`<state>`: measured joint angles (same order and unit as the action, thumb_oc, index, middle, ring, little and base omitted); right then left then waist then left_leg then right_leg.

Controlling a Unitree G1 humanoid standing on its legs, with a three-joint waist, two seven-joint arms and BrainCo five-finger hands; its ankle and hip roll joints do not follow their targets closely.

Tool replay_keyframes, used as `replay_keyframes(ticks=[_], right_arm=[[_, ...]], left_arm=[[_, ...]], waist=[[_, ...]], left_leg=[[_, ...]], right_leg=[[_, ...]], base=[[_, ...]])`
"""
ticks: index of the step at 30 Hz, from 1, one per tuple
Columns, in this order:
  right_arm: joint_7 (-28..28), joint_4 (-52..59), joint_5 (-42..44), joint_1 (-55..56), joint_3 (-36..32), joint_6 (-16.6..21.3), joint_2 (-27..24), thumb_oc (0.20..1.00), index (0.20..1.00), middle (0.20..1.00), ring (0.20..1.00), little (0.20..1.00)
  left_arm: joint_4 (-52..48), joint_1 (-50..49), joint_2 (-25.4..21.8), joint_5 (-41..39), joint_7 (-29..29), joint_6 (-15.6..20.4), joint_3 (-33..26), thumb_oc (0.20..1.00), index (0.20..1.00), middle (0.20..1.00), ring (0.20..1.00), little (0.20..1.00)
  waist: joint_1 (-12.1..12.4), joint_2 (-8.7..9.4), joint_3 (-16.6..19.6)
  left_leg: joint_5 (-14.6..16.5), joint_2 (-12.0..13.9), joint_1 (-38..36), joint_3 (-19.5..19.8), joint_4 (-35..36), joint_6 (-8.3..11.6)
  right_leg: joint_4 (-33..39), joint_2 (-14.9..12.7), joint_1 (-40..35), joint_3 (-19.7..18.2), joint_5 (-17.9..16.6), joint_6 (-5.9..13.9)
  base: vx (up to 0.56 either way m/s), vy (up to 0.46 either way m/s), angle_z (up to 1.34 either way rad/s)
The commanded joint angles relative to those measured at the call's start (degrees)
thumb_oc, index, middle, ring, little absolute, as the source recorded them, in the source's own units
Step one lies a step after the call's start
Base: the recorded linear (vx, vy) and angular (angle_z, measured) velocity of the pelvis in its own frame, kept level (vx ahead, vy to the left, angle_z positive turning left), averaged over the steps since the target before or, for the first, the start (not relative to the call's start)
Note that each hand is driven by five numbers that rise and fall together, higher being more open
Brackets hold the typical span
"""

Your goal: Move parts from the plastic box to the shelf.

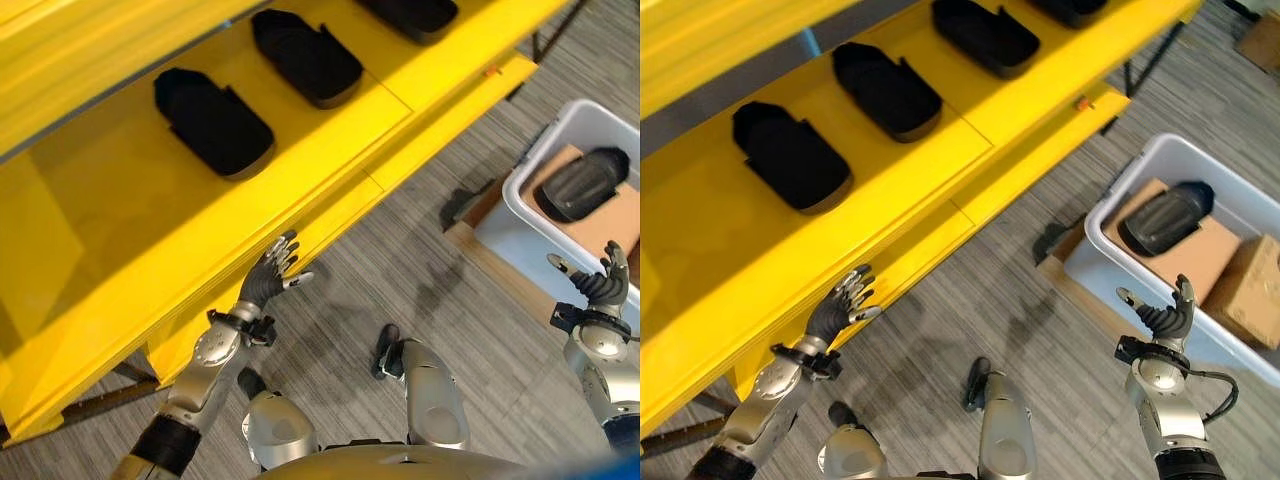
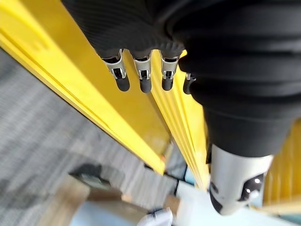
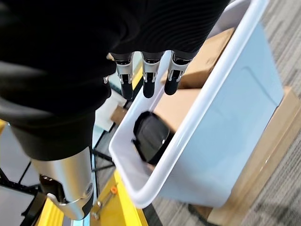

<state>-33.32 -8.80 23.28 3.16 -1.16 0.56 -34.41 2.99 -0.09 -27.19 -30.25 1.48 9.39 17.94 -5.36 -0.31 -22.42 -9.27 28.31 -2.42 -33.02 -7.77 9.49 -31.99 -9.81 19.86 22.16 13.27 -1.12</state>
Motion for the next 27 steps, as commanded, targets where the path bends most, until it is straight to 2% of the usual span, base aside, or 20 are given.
replay_keyframes(ticks=[1, 2, 3, 4, 5, 6, 7, 9, 10, 12, 15, 16, 19, 21, 24, 27], right_arm=[[3.1, 3.6, -5.4, -2.1, 1.2, 3.1, -0.9, 1.0, 1.0, 1.0, 1.0, 1.0], [4.3, 3.8, -3.3, -2.8, 2.4, 1.6, -0.9, 1.0, 1.0, 1.0, 1.0, 1.0], [5.7, 3.2, -2.1, -3.7, 3.9, 0.3, -0.4, 1.0, 1.0, 1.0, 1.0, 1.0], [6.6, 2.3, -2.0, -4.3, 5.0, 0.5, -0.1, 1.0, 1.0, 1.0, 1.0, 1.0], [7.6, 1.5, -2.7, -5.0, 6.5, 1.7, 0.6, 1.0, 1.0, 1.0, 1.0, 1.0], [8.1, 1.3, -2.4, -5.2, 7.4, 1.6, 1.0, 1.0, 1.0, 1.0, 1.0, 1.0], [8.0, 1.4, -1.2, -4.6, 8.0, 1.0, 1.8, 1.0, 1.0, 1.0, 1.0, 1.0], [8.2, 1.2, 0.2, -4.1, 8.3, 0.0, 2.8, 1.0, 1.0, 1.0, 1.0, 1.0], [10.0, 1.4, -0.2, -3.6, 8.7, -2.9, 3.5, 1.0, 1.0, 1.0, 1.0, 1.0], [8.9, 1.0, 4.0, -3.0, 10.6, -4.6, 5.5, 1.0, 1.0, 1.0, 1.0, 1.0], [7.7, 0.6, 4.1, -3.2, 11.7, -3.7, 7.3, 1.0, 1.0, 1.0, 1.0, 1.0], [7.1, 1.0, 4.7, -3.7, 12.5, -4.8, 8.2, 1.0, 1.0, 1.0, 1.0, 1.0], [8.5, 1.7, 6.2, -1.7, 13.0, -5.1, 9.6, 1.0, 1.0, 1.0, 1.0, 1.0], [9.1, 2.5, 7.4, -1.2, 13.0, -5.9, 10.0, 1.0, 1.0, 1.0, 1.0, 1.0], [8.2, 2.5, 7.2, -2.1, 13.3, -5.0, 10.5, 1.0, 1.0, 1.0, 1.0, 1.0], [6.9, 0.7, 10.7, -5.3, 13.4, -5.3, 11.2, 1.0, 1.0, 1.0, 1.0, 1.0]], left_arm=[[-4.8, -2.7, -0.7, -0.3, -3.4, 2.7, 0.1, 1.0, 1.0, 1.0, 1.0, 1.0], [-4.7, -2.4, -0.6, -0.7, -4.5, 2.6, 0.0, 1.0, 1.0, 1.0, 1.0, 1.0], [-4.4, -2.5, -0.3, -1.4, -5.6, 2.6, -0.2, 1.0, 1.0, 1.0, 1.0, 1.0], [-4.3, -2.7, -0.1, -1.9, -5.9, 2.3, -0.7, 1.0, 1.0, 1.0, 1.0, 1.0], [-4.5, -3.2, 0.2, -2.3, -5.8, 2.0, -1.5, 1.0, 1.0, 1.0, 1.0, 1.0], [-4.6, -3.5, 0.2, -2.7, -4.8, 1.5, -2.0, 1.0, 1.0, 1.0, 1.0, 1.0], [-4.6, -3.9, 0.4, -2.8, -3.6, 0.6, -2.5, 1.0, 1.0, 1.0, 1.0, 1.0], [-4.1, -4.3, 0.7, -3.0, -1.9, -0.7, -2.8, 1.0, 1.0, 1.0, 1.0, 1.0], [-3.9, -4.6, 0.5, -3.0, -1.1, -1.7, -2.8, 1.0, 1.0, 1.0, 1.0, 1.0], [-3.2, -4.5, 0.7, -0.8, 0.2, -2.4, -1.8, 1.0, 1.0, 1.0, 1.0, 1.0], [-3.4, -5.1, 1.3, 0.4, 1.0, -3.2, -1.2, 1.0, 1.0, 1.0, 1.0, 1.0], [-3.4, -5.9, 1.3, 1.5, 0.8, -4.1, -1.1, 1.0, 1.0, 1.0, 1.0, 1.0], [-3.3, -8.9, 1.3, 2.1, 1.3, -5.5, -0.7, 1.0, 1.0, 1.0, 1.0, 1.0], [-3.3, -9.6, 1.4, 2.0, 0.9, -5.5, -0.5, 1.0, 1.0, 1.0, 1.0, 1.0], [-3.9, -9.4, 0.6, 4.6, 1.4, -5.1, 0.0, 1.0, 1.0, 1.0, 1.0, 1.0], [-4.5, -7.8, -0.3, 7.7, 8.3, -5.7, 1.7, 1.0, 1.0, 1.0, 1.0, 1.0]], waist=[[1.4, 2.26, 1.2], [1.7, 2.31, 1.4], [2.4, 2.32, 1.7], [3.2, 2.39, 1.9], [4.3, 2.52, 2.0], [4.7, 2.48, 2.1], [5.0, 2.38, 2.3], [5.0, 2.03, 2.8], [4.8, 1.59, 3.3], [5.2, 0.56, 3.7], [6.9, 0.34, 3.8], [7.6, 0.35, 4.3], [8.2, 0.83, 6.4], [8.3, 1.22, 7.1], [8.7, 1.67, 7.1], [9.4, 2.34, 7.0]], left_leg=[[3.1, 2.5, 4.0, 6.4, -4.3, 1.7], [3.1, 1.6, 4.9, 8.8, -5.4, 1.43], [4.1, -1.3, 6.1, 13.5, -6.1, 0.53], [4.9, -3.4, 6.9, 17.0, -6.9, -0.23], [4.9, -6.8, 9.2, 21.5, -9.2, -1.75], [6.0, -9.9, 10.5, 22.8, -11.4, -2.61], [7.8, -13.1, 10.7, 22.1, -11.8, -3.7], [9.6, -16.5, 9.9, 20.4, -10.7, -4.61], [11.2, -19.0, 9.1, 18.1, -8.6, -5.2], [9.8, -22.5, 8.9, 16.7, -4.0, -5.91], [8.8, -25.0, 10.4, 20.4, -2.9, -6.69], [9.3, -26.0, 8.9, 21.1, -2.0, -7.47], [10.2, -27.5, 5.1, 21.1, 0.7, -8.46], [10.5, -27.6, 3.9, 20.9, 1.9, -8.75], [10.8, -27.5, 3.3, 20.9, 2.4, -8.84], [11.4, -26.6, 2.2, 19.4, 1.9, -8.72]], right_leg=[[5.2, -3.0, -3.7, -4.3, -5.7, 5.98], [5.3, -2.1, -3.6, -5.4, -5.4, 5.69], [6.2, -0.4, -4.0, -7.2, -5.3, 5.46], [7.4, 0.7, -4.5, -8.6, -5.4, 5.33], [10.5, 2.5, -5.4, -10.1, -7.1, 4.59], [13.4, 3.4, -7.2, -10.6, -7.8, 4.34], [16.5, 3.6, -9.3, -10.4, -8.7, 4.41], [19.5, 3.8, -11.4, -10.0, -9.8, 4.73], [21.0, 3.9, -12.7, -9.5, -10.4, 5.21], [22.1, 4.5, -14.6, -9.4, -10.8, 5.93], [21.8, 5.0, -15.4, -10.2, -10.7, 6.2], [21.8, 5.5, -16.3, -9.8, -10.2, 5.94], [23.4, 6.3, -18.8, -9.6, -10.3, 5.72], [24.2, 6.4, -19.5, -9.4, -10.5, 5.82], [24.6, 6.6, -19.9, -9.0, -10.4, 5.79], [25.6, 6.6, -21.4, -6.9, -10.6, 5.4]], base=[[0.14, -0.148, -0.54], [0.13, -0.103, -0.88], [0.13, -0.09, -1.03], [0.1, -0.103, -1.03], [0.11, -0.127, -1.08], [0.13, -0.12, -1.22], [0.18, -0.066, -1.21], [0.18, 0.01, -0.75], [0.19, 0.063, -0.1], [0.21, 0.11, 0.44], [0.12, 0.123, 0.49], [0.11, 0.175, 0.06], [0.19, 0.215, -0.3], [0.1, 0.064, -0.12], [0.0, -0.011, -0.02], [-0.07, -0.027, -0.07]])
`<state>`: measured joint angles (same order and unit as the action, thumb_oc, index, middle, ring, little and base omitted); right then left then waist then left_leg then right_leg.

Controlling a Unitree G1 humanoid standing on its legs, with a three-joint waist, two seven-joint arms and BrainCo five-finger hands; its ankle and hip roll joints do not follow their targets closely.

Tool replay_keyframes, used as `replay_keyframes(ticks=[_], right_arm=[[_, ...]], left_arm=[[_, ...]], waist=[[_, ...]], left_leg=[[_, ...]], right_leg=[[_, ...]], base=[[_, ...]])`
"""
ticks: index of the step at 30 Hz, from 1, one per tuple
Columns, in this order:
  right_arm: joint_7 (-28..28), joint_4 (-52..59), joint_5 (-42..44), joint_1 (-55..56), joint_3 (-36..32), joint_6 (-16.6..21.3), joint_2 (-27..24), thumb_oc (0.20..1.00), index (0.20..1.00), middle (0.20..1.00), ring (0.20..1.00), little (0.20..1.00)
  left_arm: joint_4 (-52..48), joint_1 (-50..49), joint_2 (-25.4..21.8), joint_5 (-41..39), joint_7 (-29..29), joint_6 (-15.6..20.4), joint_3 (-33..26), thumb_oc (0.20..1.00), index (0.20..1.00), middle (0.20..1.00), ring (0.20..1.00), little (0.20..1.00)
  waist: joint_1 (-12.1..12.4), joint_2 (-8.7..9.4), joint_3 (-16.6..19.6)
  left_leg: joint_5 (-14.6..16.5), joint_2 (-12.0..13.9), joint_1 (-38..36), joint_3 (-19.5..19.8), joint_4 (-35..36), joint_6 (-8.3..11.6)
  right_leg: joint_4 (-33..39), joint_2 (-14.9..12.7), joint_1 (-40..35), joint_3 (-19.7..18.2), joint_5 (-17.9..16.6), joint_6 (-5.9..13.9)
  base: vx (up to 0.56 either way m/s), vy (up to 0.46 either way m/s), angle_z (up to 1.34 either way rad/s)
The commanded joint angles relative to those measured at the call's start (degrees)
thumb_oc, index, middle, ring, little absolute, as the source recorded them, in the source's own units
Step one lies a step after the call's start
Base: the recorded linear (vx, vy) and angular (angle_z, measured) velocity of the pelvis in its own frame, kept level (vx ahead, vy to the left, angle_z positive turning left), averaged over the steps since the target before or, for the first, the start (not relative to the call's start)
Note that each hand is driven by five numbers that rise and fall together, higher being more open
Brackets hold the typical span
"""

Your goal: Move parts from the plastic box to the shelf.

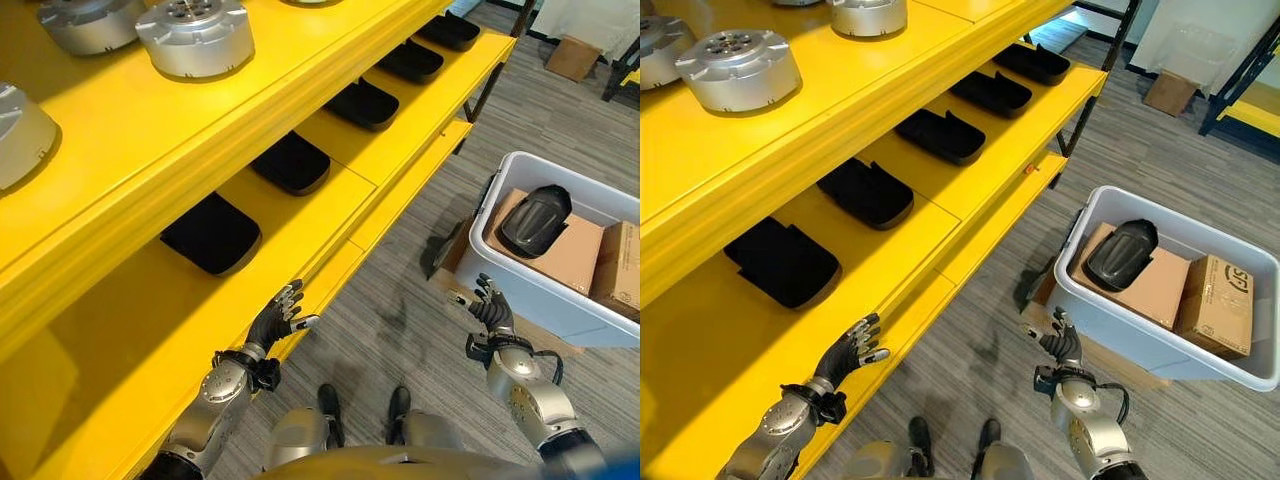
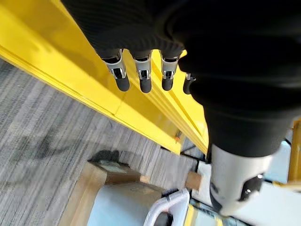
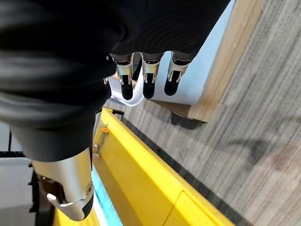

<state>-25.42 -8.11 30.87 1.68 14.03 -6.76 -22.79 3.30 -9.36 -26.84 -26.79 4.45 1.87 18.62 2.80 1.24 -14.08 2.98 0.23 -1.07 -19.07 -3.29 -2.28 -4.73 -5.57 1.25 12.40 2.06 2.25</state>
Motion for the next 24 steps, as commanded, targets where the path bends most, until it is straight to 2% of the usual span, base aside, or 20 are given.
replay_keyframes(ticks=[1, 2, 4, 5, 6, 8, 9, 10, 11, 12, 13, 16, 17, 19, 24], right_arm=[[-0.6, -1.0, 4.4, -4.7, -2.0, 1.5, -0.5, 1.0, 1.0, 1.0, 1.0, 1.0], [-0.4, -1.9, 5.0, -5.4, -2.2, 1.5, -0.6, 1.0, 1.0, 1.0, 1.0, 1.0], [-1.2, -2.9, 4.0, -7.5, -2.2, 1.7, -1.0, 1.0, 1.0, 1.0, 1.0, 1.0], [-2.2, -3.0, 3.2, -9.8, -2.1, 0.0, -0.4, 1.0, 1.0, 1.0, 1.0, 1.0], [-2.5, -3.8, 3.3, -10.5, -2.0, -0.1, -0.2, 1.0, 1.0, 1.0, 1.0, 1.0], [-3.6, -5.3, 2.5, -11.3, -2.2, -0.4, 0.6, 1.0, 1.0, 1.0, 1.0, 1.0], [-4.1, -6.4, 1.4, -11.2, -2.5, 0.2, 1.3, 1.0, 1.0, 1.0, 1.0, 1.0], [-4.9, -6.5, 0.6, -10.1, -2.7, 1.6, 2.7, 1.0, 1.0, 1.0, 1.0, 1.0], [-5.1, -6.3, 0.2, -9.8, -2.9, 2.1, 3.5, 1.0, 1.0, 1.0, 1.0, 1.0], [-4.9, -5.7, -0.3, -9.8, -3.3, 2.6, 3.7, 1.0, 1.0, 1.0, 1.0, 1.0], [-4.7, -6.0, -0.2, -10.2, -3.7, 2.8, 3.2, 1.0, 1.0, 1.0, 1.0, 1.0], [-5.8, -5.4, 0.5, -12.7, -4.0, 3.0, 1.5, 1.0, 1.0, 1.0, 1.0, 1.0], [-7.2, -5.3, 0.0, -14.5, -4.5, 3.5, 0.4, 1.0, 1.0, 1.0, 1.0, 1.0], [-7.6, -6.5, 0.4, -16.2, -5.7, 3.9, -1.0, 1.0, 1.0, 1.0, 1.0, 1.0], [-8.4, -8.0, 1.2, -18.0, -6.8, 3.3, -3.4, 1.0, 1.0, 1.0, 1.0, 1.0]], left_arm=[[-4.9, 2.1, -0.7, 5.2, 6.8, 1.8, 1.7, 1.0, 1.0, 1.0, 1.0, 1.0], [-4.9, 2.5, -0.8, 4.7, 7.2, 1.6, 2.0, 1.0, 1.0, 1.0, 1.0, 1.0], [-5.1, 3.3, -1.0, 2.4, 7.2, 1.1, 2.8, 1.0, 1.0, 1.0, 1.0, 1.0], [-4.7, 5.2, -2.0, 1.8, 7.5, -0.4, 4.4, 1.0, 1.0, 1.0, 1.0, 1.0], [-4.6, 5.6, -2.2, 1.5, 7.9, -1.0, 4.5, 1.0, 1.0, 1.0, 1.0, 1.0], [-4.2, 5.9, -2.6, 0.7, 7.7, -1.9, 4.6, 1.0, 1.0, 1.0, 1.0, 1.0], [-3.9, 6.4, -2.9, -1.5, 7.0, -2.8, 4.4, 1.0, 1.0, 1.0, 1.0, 1.0], [-3.3, 6.5, -3.5, -1.5, 6.2, -2.8, 4.2, 1.0, 1.0, 1.0, 1.0, 1.0], [-3.3, 6.0, -4.0, -1.0, 6.2, -2.4, 3.9, 1.0, 1.0, 1.0, 1.0, 1.0], [-3.4, 5.3, -4.5, -0.1, 6.2, -1.6, 3.1, 1.0, 1.0, 1.0, 1.0, 1.0], [-3.1, 4.7, -4.8, 0.0, 6.2, -1.1, 2.3, 1.0, 1.0, 1.0, 1.0, 1.0], [-2.6, 4.4, -5.0, -3.0, 4.1, 1.9, 1.0, 1.0, 1.0, 1.0, 1.0, 1.0], [-3.4, 4.7, -4.8, -3.2, 3.4, 3.7, 0.2, 1.0, 1.0, 1.0, 1.0, 1.0], [-4.2, 4.4, -4.1, -3.6, 4.2, 5.4, -0.8, 1.0, 1.0, 1.0, 1.0, 1.0], [-3.0, 4.1, -3.1, -2.7, 5.4, 7.8, -1.4, 1.0, 1.0, 1.0, 1.0, 1.0]], waist=[[1.4, 0.81, -1.3], [1.5, 0.86, -1.5], [1.8, 0.81, -1.6], [1.3, 0.73, -2.0], [1.5, 0.71, -2.0], [2.3, 0.74, -1.9], [2.4, 0.88, -1.7], [1.9, 1.1, -1.7], [1.9, 1.22, -1.7], [2.4, 1.06, -1.7], [3.1, 0.87, -1.8], [4.2, -0.12, -2.8], [4.6, -0.63, -4.0], [4.8, -1.25, -5.1], [3.8, -2.0, -6.6]], left_leg=[[-0.8, 1.8, 0.6, 4.9, -2.7, 3.17], [-0.5, 2.0, 0.1, 4.6, -2.8, 3.24], [-0.9, 2.9, -2.1, 3.2, -2.0, 2.75], [0.7, 3.2, -3.9, 3.1, -2.9, 1.19], [0.9, 3.4, -4.2, 2.8, -3.4, 0.75], [1.7, 4.2, -4.5, 2.6, -5.1, 0.7], [2.4, 4.7, -4.7, 3.5, -5.8, 0.68], [3.3, 5.2, -4.8, 5.6, -5.8, 0.6], [3.5, 5.9, -4.5, 6.1, -5.8, 0.79], [3.3, 7.7, -3.7, 5.7, -6.5, 1.81], [3.0, 9.6, -2.6, 5.1, -7.5, 2.89], [0.4, 12.6, 0.3, 3.9, -7.0, 5.51], [-1.1, 14.0, 1.9, 3.9, -6.3, 7.06], [-2.7, 15.7, 3.2, 4.8, -5.7, 8.35], [-4.1, 19.5, 3.9, 3.6, -6.1, 9.57]], right_leg=[[-1.9, 2.4, -3.0, 3.6, 0.8, 1.95], [-2.1, 2.5, -3.6, 4.2, 1.0, 1.95], [-7.4, 1.8, -2.9, 6.8, 1.1, 2.73], [-18.2, -0.7, 0.9, 6.2, -0.9, 4.69], [-19.2, -2.6, 1.0, 6.4, -1.8, 5.35], [-15.9, -6.6, -0.6, 6.4, -3.0, 6.2], [-11.0, -10.0, -1.5, 4.4, -6.2, 7.03], [-7.8, -12.9, -0.9, -0.1, -10.7, 8.53], [-7.2, -13.6, 0.0, -1.4, -12.0, 9.08], [-5.3, -13.6, -0.8, -0.7, -9.2, 9.31], [-2.9, -13.8, -2.0, 2.1, -8.4, 9.21], [-1.3, -12.0, -1.6, 4.7, -6.2, 9.21], [-1.7, -11.1, -0.5, 5.9, -5.0, 8.58], [-3.1, -10.1, 1.1, 6.3, -3.5, 7.37], [-7.4, -8.8, 3.4, 7.3, -0.8, 5.03]], base=[[-0.06, 0.041, -0.1], [-0.07, 0.073, -0.16], [-0.03, 0.019, -0.35], [0.08, -0.109, -0.64], [0.17, -0.213, -0.67], [0.22, -0.377, -0.35], [0.36, -0.669, -0.2], [0.35, -0.679, -0.03], [0.31, -0.663, 0.4], [0.2, -0.562, 0.6], [0.17, -0.569, 0.46], [0.0, -0.438, -0.09], [-0.1, -0.329, 0.07], [-0.03, -0.27, -0.02], [0.04, -0.192, -0.18]])
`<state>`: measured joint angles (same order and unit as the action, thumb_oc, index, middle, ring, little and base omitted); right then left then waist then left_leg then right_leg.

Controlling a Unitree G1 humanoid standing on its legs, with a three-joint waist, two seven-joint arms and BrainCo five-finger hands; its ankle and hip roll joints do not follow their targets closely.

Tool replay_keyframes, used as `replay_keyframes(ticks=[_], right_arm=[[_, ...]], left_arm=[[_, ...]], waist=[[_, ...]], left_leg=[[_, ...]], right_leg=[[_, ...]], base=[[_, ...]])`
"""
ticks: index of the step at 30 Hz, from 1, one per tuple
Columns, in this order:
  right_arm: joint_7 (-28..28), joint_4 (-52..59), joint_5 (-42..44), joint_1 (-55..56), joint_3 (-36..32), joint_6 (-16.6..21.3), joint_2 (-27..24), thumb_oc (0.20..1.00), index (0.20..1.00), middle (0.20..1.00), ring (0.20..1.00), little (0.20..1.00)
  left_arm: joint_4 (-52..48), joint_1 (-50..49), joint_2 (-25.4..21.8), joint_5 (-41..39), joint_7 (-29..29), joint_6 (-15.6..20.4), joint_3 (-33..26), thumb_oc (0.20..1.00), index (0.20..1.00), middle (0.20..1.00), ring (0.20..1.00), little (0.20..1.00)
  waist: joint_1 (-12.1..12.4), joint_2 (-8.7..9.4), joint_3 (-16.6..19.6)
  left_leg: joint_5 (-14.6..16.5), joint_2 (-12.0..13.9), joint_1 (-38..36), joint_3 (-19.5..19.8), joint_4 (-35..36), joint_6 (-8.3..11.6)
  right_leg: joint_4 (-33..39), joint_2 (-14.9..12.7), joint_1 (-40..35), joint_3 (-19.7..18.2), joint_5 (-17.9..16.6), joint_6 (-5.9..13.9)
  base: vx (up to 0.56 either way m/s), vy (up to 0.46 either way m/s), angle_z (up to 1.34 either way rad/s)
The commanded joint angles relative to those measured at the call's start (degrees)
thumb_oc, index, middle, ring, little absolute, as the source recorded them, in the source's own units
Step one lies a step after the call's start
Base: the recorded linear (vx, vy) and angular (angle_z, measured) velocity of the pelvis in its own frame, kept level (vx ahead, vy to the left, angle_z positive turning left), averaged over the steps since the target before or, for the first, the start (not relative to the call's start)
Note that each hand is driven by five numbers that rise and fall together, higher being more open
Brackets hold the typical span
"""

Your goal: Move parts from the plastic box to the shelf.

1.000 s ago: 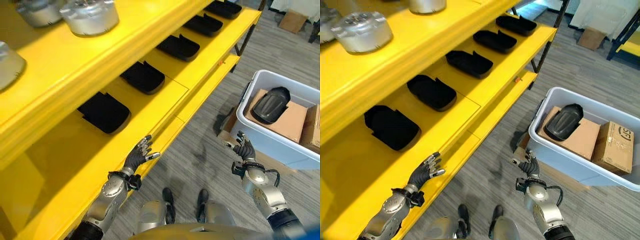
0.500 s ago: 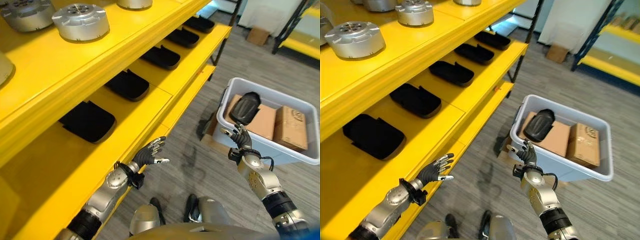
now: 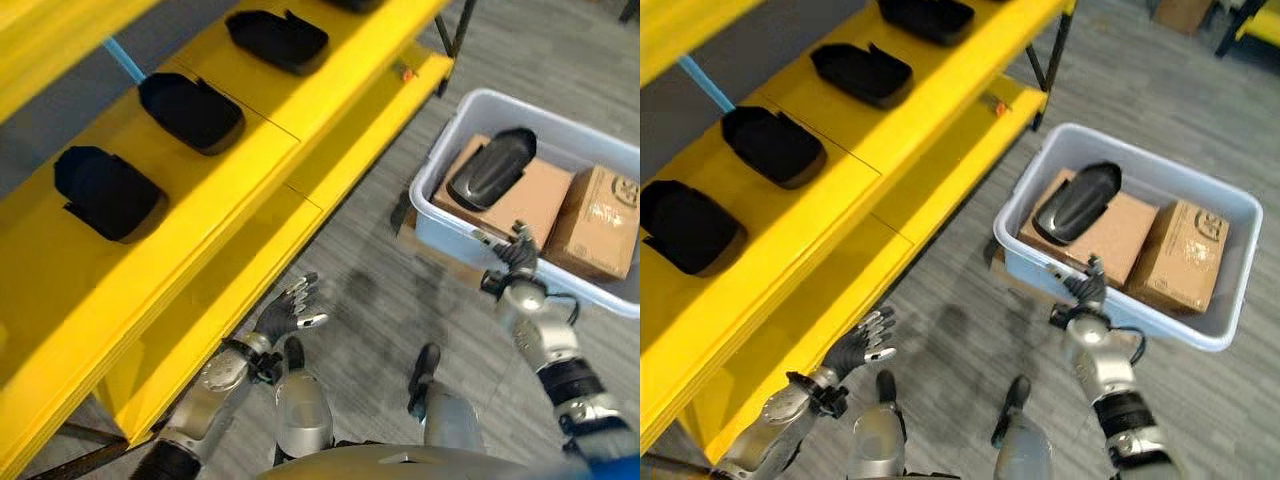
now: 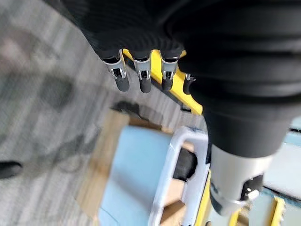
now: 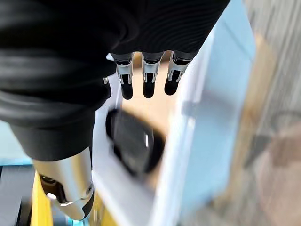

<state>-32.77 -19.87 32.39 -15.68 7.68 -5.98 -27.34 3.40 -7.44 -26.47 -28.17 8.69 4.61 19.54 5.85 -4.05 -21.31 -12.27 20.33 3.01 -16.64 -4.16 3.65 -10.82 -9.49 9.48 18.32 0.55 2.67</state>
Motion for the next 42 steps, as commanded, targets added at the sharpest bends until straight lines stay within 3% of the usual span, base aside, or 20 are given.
replay_keyframes(ticks=[1, 7, 10, 12, 13, 15, 18, 19, 20, 22, 23, 24, 26, 27, 28, 30, 35, 42], right_arm=[[-1.0, 3.5, 0.2, -0.6, -0.4, 2.8, 0.7, 1.0, 1.0, 1.0, 1.0, 1.0], [-3.6, 5.1, -5.4, -2.1, -0.1, 4.8, -0.1, 1.0, 1.0, 1.0, 1.0, 1.0], [-3.9, 6.8, -8.8, -2.2, 0.6, 5.3, -0.5, 1.0, 1.0, 1.0, 1.0, 1.0], [-3.4, 7.1, -9.3, -1.8, 0.7, 5.2, -0.6, 1.0, 1.0, 1.0, 1.0, 1.0], [-0.6, 8.8, -10.3, 0.9, 1.6, 4.4, -0.3, 1.0, 1.0, 1.0, 1.0, 1.0], [1.3, 9.6, -10.7, 2.9, 1.8, 4.1, -0.1, 1.0, 1.0, 1.0, 1.0, 1.0], [3.3, 11.1, -9.6, 5.6, 3.0, 2.2, 0.5, 1.0, 1.0, 1.0, 1.0, 1.0], [3.9, 12.1, -9.3, 7.8, 3.5, 2.8, 1.0, 1.0, 1.0, 1.0, 1.0, 1.0], [4.2, 12.3, -9.1, 8.5, 3.8, 2.9, 1.1, 1.0, 1.0, 1.0, 1.0, 1.0], [5.6, 12.2, -8.7, 9.4, 4.0, 2.8, 1.4, 1.0, 1.0, 1.0, 1.0, 1.0], [6.9, 11.7, -8.7, 10.1, 3.8, 2.7, 1.5, 1.0, 1.0, 1.0, 1.0, 1.0], [7.2, 11.3, -8.5, 10.7, 4.1, 3.0, 1.6, 1.0, 1.0, 1.0, 1.0, 1.0], [7.1, 12.1, -8.6, 12.4, 3.6, 2.4, 1.5, 1.0, 1.0, 1.0, 1.0, 1.0], [7.3, 12.4, -8.6, 13.9, 3.5, 2.1, 1.7, 1.0, 1.0, 1.0, 1.0, 1.0], [7.7, 11.9, -8.2, 14.3, 3.9, 2.3, 2.0, 1.0, 1.0, 1.0, 1.0, 1.0], [6.8, 13.0, -7.4, 15.0, 4.6, 3.0, 1.9, 1.0, 1.0, 1.0, 1.0, 1.0], [6.6, 13.9, -7.7, 15.8, 4.6, 4.1, 2.9, 1.0, 1.0, 1.0, 1.0, 1.0], [5.1, 14.1, -8.8, 14.2, 5.0, 5.1, 5.0, 1.0, 1.0, 1.0, 1.0, 1.0]], left_arm=[[-3.0, 2.1, -3.1, -1.0, 1.3, 5.6, -2.2, 1.0, 1.0, 1.0, 1.0, 1.0], [-2.3, 5.6, -2.3, -0.7, 0.6, 9.6, 0.5, 1.0, 1.0, 1.0, 1.0, 1.0], [-3.2, 9.5, -2.4, 3.5, -1.2, 12.9, 2.2, 1.0, 1.0, 1.0, 1.0, 1.0], [-3.5, 10.4, -2.5, 3.5, -2.3, 12.8, 2.3, 1.0, 1.0, 1.0, 1.0, 1.0], [-4.6, 14.5, -2.4, 2.5, -6.1, 11.9, 2.1, 1.0, 1.0, 1.0, 1.0, 1.0], [-5.0, 15.6, -2.0, -0.4, -6.8, 10.6, 1.6, 1.0, 1.0, 1.0, 1.0, 1.0], [-4.4, 17.0, -0.8, -2.6, -7.6, 8.6, 1.0, 1.0, 1.0, 1.0, 1.0, 1.0], [-3.7, 17.4, 0.3, -5.0, -6.9, 7.2, 1.0, 1.0, 1.0, 1.0, 1.0, 1.0], [-3.3, 17.2, 0.8, -5.4, -6.7, 6.8, 0.9, 1.0, 1.0, 1.0, 1.0, 1.0], [-2.9, 16.3, 1.9, -4.6, -6.9, 5.6, 0.5, 1.0, 1.0, 1.0, 1.0, 1.0], [-2.4, 15.2, 2.5, -4.3, -6.2, 5.0, 0.3, 1.0, 1.0, 1.0, 1.0, 1.0], [-1.8, 14.2, 3.0, -3.8, -5.9, 5.0, 0.2, 1.0, 1.0, 1.0, 1.0, 1.0], [-1.1, 13.0, 3.2, -3.5, -4.3, 4.7, 0.3, 1.0, 1.0, 1.0, 1.0, 1.0], [-1.2, 11.3, 3.4, -3.3, -3.9, 4.2, 0.4, 1.0, 1.0, 1.0, 1.0, 1.0], [-0.7, 9.6, 3.0, -3.4, -2.9, 4.8, 0.1, 1.0, 1.0, 1.0, 1.0, 1.0], [-0.5, 7.1, 2.5, -2.1, -1.2, 6.4, -0.9, 1.0, 1.0, 1.0, 1.0, 1.0], [-1.6, 6.7, 1.9, 0.4, -0.7, 9.4, -0.8, 1.0, 1.0, 1.0, 1.0, 1.0], [-4.2, 8.9, 1.8, 0.7, -1.1, 7.5, -0.5, 1.0, 1.0, 1.0, 1.0, 1.0]], waist=[[0.4, 3.22, 0.5], [-3.7, 1.68, 0.5], [-6.2, 1.28, 0.2], [-6.7, 1.28, 0.2], [-9.2, 1.61, 1.0], [-10.7, 2.0, 1.9], [-12.4, 2.61, 2.8], [-13.5, 3.35, 3.2], [-13.6, 3.61, 3.4], [-12.9, 3.76, 3.9], [-12.2, 3.61, 3.9], [-11.9, 3.44, 4.0], [-11.8, 2.73, 4.2], [-10.6, 2.65, 4.2], [-9.4, 3.03, 4.3], [-7.9, 3.5, 5.5], [-7.1, 3.91, 7.4], [-6.2, 4.18, 8.8]], left_leg=[[11.0, 0.2, -0.4, 0.8, -5.4, 3.77], [7.7, 3.1, -2.0, -1.7, -5.9, 4.95], [6.5, 3.7, -1.7, -2.2, -8.2, 5.2], [6.5, 3.7, -1.8, -2.4, -8.7, 5.18], [6.1, 3.8, -3.3, -3.8, -10.8, 5.18], [6.0, 3.9, -4.4, -4.2, -12.4, 6.17], [3.7, 5.2, -4.7, -6.2, -14.8, 7.25], [1.7, 6.7, -4.3, -7.3, -17.3, 8.11], [2.0, 5.9, -3.9, -6.5, -17.8, 7.87], [3.3, 0.8, -1.4, -2.9, -17.2, 5.41], [6.0, -4.2, 0.0, -0.6, -15.1, 3.75], [7.9, -7.0, 0.0, -1.2, -12.5, 2.83], [8.9, -10.3, -0.5, -3.3, -4.5, 2.43], [7.1, -11.7, 1.5, 0.5, -3.0, 2.67], [8.2, -12.8, 2.2, 3.1, -3.4, 1.73], [9.5, -13.7, 0.5, 4.2, -1.5, 0.95], [10.5, -14.8, -3.5, 4.4, 2.4, -0.16], [11.3, -16.1, -6.7, 4.0, 5.6, -1.18]], right_leg=[[-2.2, -4.6, -4.5, 1.4, 1.3, 4.13], [-7.4, -2.7, -1.7, -1.2, 4.3, 1.89], [-10.4, -1.7, 0.6, -3.2, 5.7, 0.86], [-10.7, -1.6, 0.7, -3.5, 5.9, 0.71], [-11.1, -0.3, 0.3, -5.1, 6.8, -0.15], [-10.8, 0.6, -1.0, -6.2, 8.4, -0.3], [-8.0, 2.2, -2.6, -6.5, 8.2, -1.37], [-5.0, 2.9, -3.8, -6.7, 7.4, -1.92], [-3.9, 3.3, -4.0, -7.0, 7.0, -2.01], [-1.0, 4.4, -3.9, -8.5, 4.7, -2.16], [1.4, 4.8, -4.6, -10.2, 3.4, -1.52], [3.2, 4.9, -5.5, -10.7, 2.6, -0.93], [5.8, 4.7, -7.1, -10.4, 1.3, 0.24], [6.3, 4.8, -8.6, -11.6, 0.9, 0.42], [6.0, 4.5, -9.6, -12.4, 1.2, 0.41], [6.8, 4.7, -11.0, -11.1, 1.8, 0.43], [7.8, 4.8, -12.1, -10.1, 1.5, 1.12], [9.0, 4.5, -13.2, -9.1, 1.0, 1.99]], base=[[0.12, -0.13, -0.01], [0.15, -0.029, -0.2], [0.08, 0.03, -0.36], [0.16, -0.022, -0.35], [0.3, -0.073, -0.15], [0.36, -0.105, -0.3], [0.17, -0.179, -0.43], [0.07, -0.138, -0.1], [0.09, -0.14, -0.07], [0.02, -0.018, 0.01], [0.05, 0.049, -0.37], [0.13, 0.125, -0.76], [0.15, 0.187, -0.6], [0.22, 0.198, 0.03], [0.22, 0.217, -0.08], [0.12, 0.176, -0.73], [0.06, 0.085, -0.15], [0.04, 0.073, 0.03]])
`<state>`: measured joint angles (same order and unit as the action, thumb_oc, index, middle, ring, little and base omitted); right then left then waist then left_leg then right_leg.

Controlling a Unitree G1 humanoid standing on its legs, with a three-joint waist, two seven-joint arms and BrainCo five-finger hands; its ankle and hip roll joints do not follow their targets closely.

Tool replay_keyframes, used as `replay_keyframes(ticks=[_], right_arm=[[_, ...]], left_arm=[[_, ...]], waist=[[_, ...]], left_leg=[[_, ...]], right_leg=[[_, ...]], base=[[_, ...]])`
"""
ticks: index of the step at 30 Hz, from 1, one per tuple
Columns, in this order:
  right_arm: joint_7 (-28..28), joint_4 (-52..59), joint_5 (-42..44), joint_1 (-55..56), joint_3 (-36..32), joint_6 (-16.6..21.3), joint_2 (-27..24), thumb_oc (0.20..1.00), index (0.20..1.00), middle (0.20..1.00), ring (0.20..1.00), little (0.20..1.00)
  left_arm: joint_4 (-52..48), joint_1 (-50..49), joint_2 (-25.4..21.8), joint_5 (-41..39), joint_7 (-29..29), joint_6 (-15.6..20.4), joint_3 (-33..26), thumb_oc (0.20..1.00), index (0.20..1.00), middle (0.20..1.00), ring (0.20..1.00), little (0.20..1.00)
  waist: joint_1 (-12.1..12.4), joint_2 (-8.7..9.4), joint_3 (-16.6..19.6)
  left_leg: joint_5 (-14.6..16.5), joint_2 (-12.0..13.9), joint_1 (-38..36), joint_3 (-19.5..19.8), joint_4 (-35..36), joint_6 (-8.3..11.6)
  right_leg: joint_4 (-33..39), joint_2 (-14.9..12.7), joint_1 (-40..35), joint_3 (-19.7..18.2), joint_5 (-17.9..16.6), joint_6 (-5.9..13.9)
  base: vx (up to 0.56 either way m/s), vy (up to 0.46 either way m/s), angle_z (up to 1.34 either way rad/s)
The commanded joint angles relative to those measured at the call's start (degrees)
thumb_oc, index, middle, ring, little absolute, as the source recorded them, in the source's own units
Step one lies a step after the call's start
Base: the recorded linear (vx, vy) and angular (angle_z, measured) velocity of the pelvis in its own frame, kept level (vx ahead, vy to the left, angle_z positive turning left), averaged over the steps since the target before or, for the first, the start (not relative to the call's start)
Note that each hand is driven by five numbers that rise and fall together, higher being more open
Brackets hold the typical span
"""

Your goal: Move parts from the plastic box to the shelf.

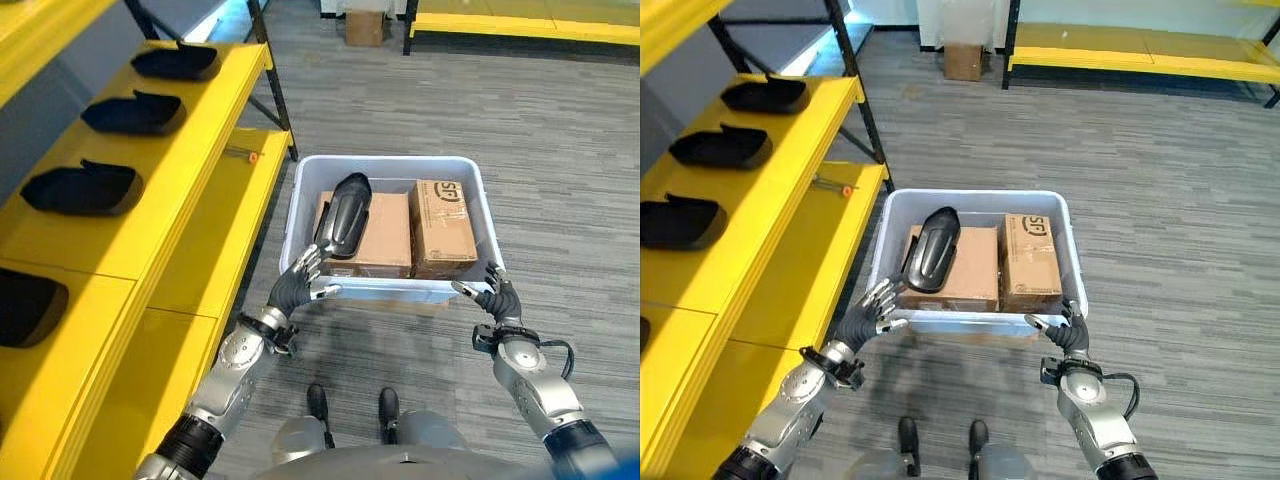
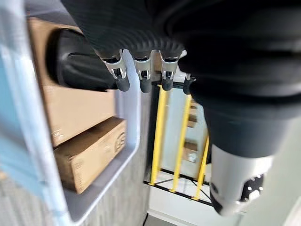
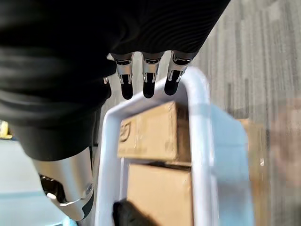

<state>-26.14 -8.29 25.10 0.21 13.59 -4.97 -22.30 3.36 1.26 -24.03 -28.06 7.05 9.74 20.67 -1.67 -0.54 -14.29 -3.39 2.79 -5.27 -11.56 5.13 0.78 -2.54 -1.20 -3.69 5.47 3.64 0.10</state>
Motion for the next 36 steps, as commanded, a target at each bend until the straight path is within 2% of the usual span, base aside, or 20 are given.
replay_keyframes(ticks=[1, 9, 13, 16, 18, 19, 20, 22, 23, 24, 25, 26, 27, 29, 30, 32, 36], right_arm=[[-1.7, 2.6, -1.6, -2.0, -0.9, 3.8, 0.2, 1.0, 1.0, 1.0, 1.0, 1.0], [-2.8, 2.4, -1.6, -3.4, -1.1, 2.7, 1.3, 1.0, 1.0, 1.0, 1.0, 1.0], [-3.5, 1.9, -1.2, -4.0, -1.1, 3.1, 1.5, 1.0, 1.0, 1.0, 1.0, 1.0], [-5.2, 1.6, -0.8, -5.3, -0.6, 3.4, 2.2, 1.0, 1.0, 1.0, 1.0, 1.0], [-6.0, 1.8, 1.2, -6.1, -0.6, 2.5, 2.7, 1.0, 1.0, 1.0, 1.0, 1.0], [-6.9, 1.0, 2.6, -7.3, -0.4, 2.2, 3.5, 1.0, 1.0, 1.0, 1.0, 1.0], [-7.4, 0.1, 2.1, -8.1, -0.3, 2.7, 4.1, 1.0, 1.0, 1.0, 1.0, 1.0], [-7.6, -0.7, 2.2, -8.9, -0.3, 2.3, 4.8, 1.0, 1.0, 1.0, 1.0, 1.0], [-7.3, -1.2, 1.9, -9.2, -0.3, 2.1, 5.3, 1.0, 1.0, 1.0, 1.0, 1.0], [-6.5, -1.3, 1.0, -8.9, -0.1, 2.4, 5.4, 1.0, 1.0, 1.0, 1.0, 1.0], [-6.5, -1.0, 0.8, -8.9, 0.2, 2.7, 5.5, 1.0, 1.0, 1.0, 1.0, 1.0], [-6.6, -1.0, 0.7, -8.9, 0.2, 2.8, 5.5, 1.0, 1.0, 1.0, 1.0, 1.0], [-7.0, -0.8, 0.3, -8.5, 0.5, 3.9, 5.6, 1.0, 1.0, 1.0, 1.0, 1.0], [-6.5, -0.8, 0.1, -7.9, 0.2, 4.6, 5.4, 1.0, 1.0, 1.0, 1.0, 1.0], [-5.9, -0.8, 0.1, -7.6, 0.0, 4.7, 5.3, 1.0, 1.0, 1.0, 1.0, 1.0], [-4.7, -0.9, 0.1, -7.3, -0.4, 4.4, 4.7, 1.0, 1.0, 1.0, 1.0, 1.0], [-4.8, -1.5, -1.6, -8.9, 0.2, 6.4, 2.3, 1.0, 1.0, 1.0, 1.0, 1.0]], left_arm=[[-4.7, 0.4, -0.7, 0.5, 1.6, 2.0, -1.6, 1.0, 1.0, 1.0, 1.0, 1.0], [-6.3, 0.5, -1.4, 1.5, 1.6, -1.9, -2.3, 1.0, 1.0, 1.0, 1.0, 1.0], [-6.8, 0.2, -1.7, 1.8, 2.9, -2.5, -2.4, 1.0, 1.0, 1.0, 1.0, 1.0], [-6.5, 0.9, -1.7, 0.7, 2.9, -4.0, -1.5, 1.0, 1.0, 1.0, 1.0, 1.0], [-6.7, 1.2, -1.9, 1.1, 4.1, -4.3, -1.1, 1.0, 1.0, 1.0, 1.0, 1.0], [-7.3, 1.3, -2.2, 0.6, 4.7, -4.7, -1.1, 1.0, 1.0, 1.0, 1.0, 1.0], [-7.7, 1.1, -2.3, 0.2, 4.8, -4.9, -1.4, 1.0, 1.0, 1.0, 1.0, 1.0], [-8.2, 0.5, -2.5, -0.2, 4.5, -5.2, -2.0, 1.0, 1.0, 1.0, 1.0, 1.0], [-9.0, -0.4, -2.8, -0.6, 4.6, -5.5, -2.7, 1.0, 1.0, 1.0, 1.0, 1.0], [-9.7, -0.7, -3.2, 0.3, 5.3, -5.8, -2.7, 1.0, 1.0, 1.0, 1.0, 1.0], [-9.7, -0.2, -3.3, 0.5, 5.5, -5.8, -2.0, 1.0, 1.0, 1.0, 1.0, 1.0], [-9.7, -0.2, -3.3, 0.5, 5.5, -5.7, -1.9, 1.0, 1.0, 1.0, 1.0, 1.0], [-9.3, 0.3, -3.7, 0.4, 6.2, -5.1, -0.7, 1.0, 1.0, 1.0, 1.0, 1.0], [-8.5, 0.4, -3.6, 1.5, 6.9, -4.1, 0.4, 1.0, 1.0, 1.0, 1.0, 1.0], [-8.3, 0.0, -3.6, 2.1, 7.1, -3.6, 0.8, 1.0, 1.0, 1.0, 1.0, 1.0], [-7.9, -1.0, -3.5, 2.0, 6.8, -2.9, 1.4, 1.0, 1.0, 1.0, 1.0, 1.0], [-7.8, -1.2, -3.9, 0.7, 6.3, 0.0, 3.2, 1.0, 1.0, 1.0, 1.0, 1.0]], waist=[[1.6, 0.77, 2.0], [2.6, 1.39, 3.3], [3.0, 1.55, 3.8], [3.2, 1.52, 4.0], [3.7, 1.42, 3.6], [4.5, 1.22, 2.9], [5.2, 1.15, 2.6], [6.3, 1.25, 2.3], [7.2, 1.54, 1.8], [7.1, 1.79, 1.3], [6.5, 2.49, 0.8], [6.4, 2.54, 0.8], [5.4, 2.89, 0.1], [4.2, 2.87, -0.5], [3.8, 2.78, -0.6], [3.4, 2.39, -0.6], [3.5, 1.48, -0.1]], left_leg=[[2.6, 1.3, 1.3, -1.1, -3.4, 1.53], [4.6, -0.1, -1.9, -1.7, -3.3, 0.24], [5.6, -0.4, -2.4, -2.5, -4.2, -0.37], [6.4, -1.0, -3.1, -2.8, -4.7, -1.4], [6.5, -1.2, -3.4, -3.4, -4.7, -1.85], [7.1, -1.3, -3.9, -4.3, -4.7, -2.4], [7.4, -1.5, -4.3, -5.0, -4.7, -2.72], [8.5, -1.9, -5.4, -5.9, -4.4, -2.57], [8.9, -2.0, -6.2, -7.2, -4.5, -2.36], [10.0, -2.1, -7.0, -7.3, -4.7, -2.12], [9.6, -2.5, -6.4, -7.2, -4.9, -2.58], [9.7, -2.6, -6.3, -7.1, -4.9, -2.63], [10.7, -2.6, -6.0, -5.5, -5.5, -3.04], [10.8, -2.0, -5.4, -4.0, -6.2, -3.11], [10.8, -1.8, -5.3, -4.1, -6.5, -2.99], [10.5, -1.3, -5.0, -5.2, -7.2, -2.48], [10.6, 0.0, -2.7, -6.6, -8.7, -1.04]], right_leg=[[0.9, -3.9, -0.4, 3.9, -2.1, 4.7], [1.9, -4.8, -3.2, 4.8, -2.3, 5.17], [1.4, -5.3, -3.7, 5.3, -2.1, 5.32], [-2.3, -4.9, -3.3, 6.6, -0.4, 5.24], [-6.6, -4.7, -1.7, 8.9, -0.2, 5.58], [-12.6, -5.9, 1.5, 12.7, -1.5, 6.63], [-15.6, -7.4, 3.5, 14.9, -2.7, 7.55], [-16.7, -9.7, 4.8, 18.4, -4.1, 9.46], [-12.8, -11.4, 4.2, 21.2, -5.6, 9.89], [-5.3, -11.3, 3.4, 20.2, -8.5, 10.48], [-2.5, -11.8, 4.9, 18.2, -11.5, 10.61], [-2.0, -11.8, 5.0, 17.9, -11.9, 10.72], [-0.5, -12.5, 7.3, 13.2, -14.3, 11.91], [0.8, -12.3, 8.3, 9.4, -13.9, 12.05], [1.1, -12.2, 8.1, 9.0, -13.6, 11.89], [1.6, -12.0, 7.0, 9.8, -12.9, 11.22], [2.1, -10.3, 5.3, 11.3, -9.8, 8.83]], base=[[0.02, 0.053, 0.06], [0.03, 0.065, 0.02], [-0.02, 0.1, -0.01], [-0.04, 0.123, -0.01], [-0.07, 0.113, -0.04], [-0.06, 0.126, -0.16], [-0.03, 0.107, -0.45], [0.1, 0.029, -0.96], [0.25, -0.108, -0.8], [0.18, -0.19, -0.38], [0.13, -0.172, -0.25], [0.09, -0.169, 0.0], [0.17, -0.169, 0.1], [0.22, -0.176, 0.31], [0.26, -0.119, 0.47], [0.31, -0.099, 0.41], [0.21, -0.053, 0.0]])
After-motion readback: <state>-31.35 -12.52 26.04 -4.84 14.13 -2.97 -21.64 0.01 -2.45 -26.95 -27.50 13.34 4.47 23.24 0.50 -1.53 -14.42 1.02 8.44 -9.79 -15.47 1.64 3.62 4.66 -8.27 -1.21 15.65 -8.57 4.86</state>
